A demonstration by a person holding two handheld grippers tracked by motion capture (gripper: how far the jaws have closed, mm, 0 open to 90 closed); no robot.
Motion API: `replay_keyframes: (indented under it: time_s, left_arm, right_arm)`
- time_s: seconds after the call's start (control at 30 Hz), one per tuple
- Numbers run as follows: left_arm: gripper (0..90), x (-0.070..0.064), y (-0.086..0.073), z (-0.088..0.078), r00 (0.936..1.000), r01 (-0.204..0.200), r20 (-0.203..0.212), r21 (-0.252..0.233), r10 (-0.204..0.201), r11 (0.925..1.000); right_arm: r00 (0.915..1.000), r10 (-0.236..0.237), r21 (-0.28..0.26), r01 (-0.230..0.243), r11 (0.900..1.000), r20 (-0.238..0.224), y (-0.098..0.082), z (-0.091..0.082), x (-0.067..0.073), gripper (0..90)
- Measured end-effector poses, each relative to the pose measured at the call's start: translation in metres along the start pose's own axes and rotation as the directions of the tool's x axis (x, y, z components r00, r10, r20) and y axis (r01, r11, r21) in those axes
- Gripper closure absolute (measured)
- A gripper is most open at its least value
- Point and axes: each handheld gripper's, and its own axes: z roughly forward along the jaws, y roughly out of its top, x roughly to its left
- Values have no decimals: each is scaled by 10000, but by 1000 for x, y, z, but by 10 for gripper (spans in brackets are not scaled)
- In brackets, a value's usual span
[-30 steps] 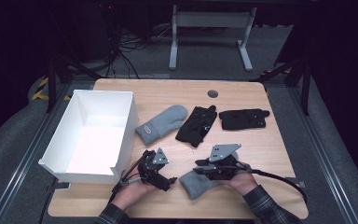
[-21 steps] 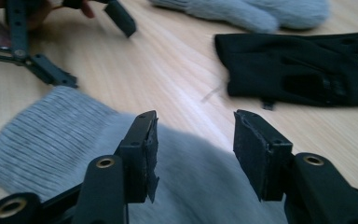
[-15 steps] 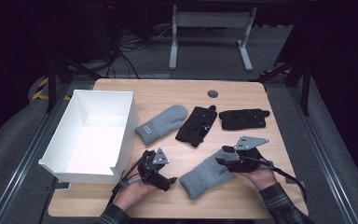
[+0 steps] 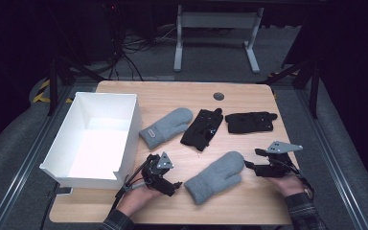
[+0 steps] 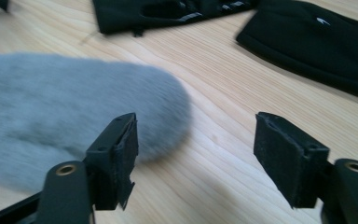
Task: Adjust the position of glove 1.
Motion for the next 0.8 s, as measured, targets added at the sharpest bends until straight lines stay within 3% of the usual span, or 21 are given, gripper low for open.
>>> replay_keyframes:
  time_s: [0.23,0.37,0.57,0.8]
  left_arm:
    - [0,0,0,0,10000,16,-6,-22,-16,10000]
    - [1,-1,1,0,10000,29,-57,57,-28,10000]
    - [7,-2,9,0,9999,94,-149,611,-85,9981]
    - [16,-1,17,-7,9993,338,-199,332,-331,9989]
  right_arm:
    - [9984,400,415,-417,9983,403,-19,9,-19,235]
    - [9979,382,574,-412,9975,518,-21,13,-21,209]
    - [9982,249,637,-284,9976,548,-25,17,-20,167]
    - [9983,231,669,-266,9974,529,-24,18,-20,156]
